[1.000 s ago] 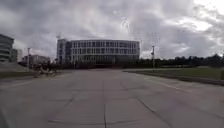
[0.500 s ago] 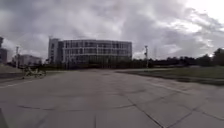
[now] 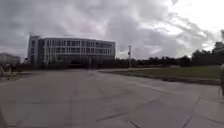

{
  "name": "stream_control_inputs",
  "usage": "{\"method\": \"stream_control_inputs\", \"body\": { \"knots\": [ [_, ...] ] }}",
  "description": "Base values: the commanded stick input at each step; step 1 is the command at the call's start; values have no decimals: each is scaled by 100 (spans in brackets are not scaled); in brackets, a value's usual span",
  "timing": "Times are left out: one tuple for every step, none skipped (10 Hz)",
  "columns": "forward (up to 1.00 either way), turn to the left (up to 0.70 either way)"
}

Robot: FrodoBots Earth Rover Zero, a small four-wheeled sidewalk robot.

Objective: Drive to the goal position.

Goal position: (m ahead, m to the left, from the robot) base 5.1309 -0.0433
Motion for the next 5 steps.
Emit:
{"method": "stream_control_inputs", "body": {
  "knots": [
    [70,0],
    [70,0],
    [70,0],
    [70,0],
    [70,0]
  ]
}}
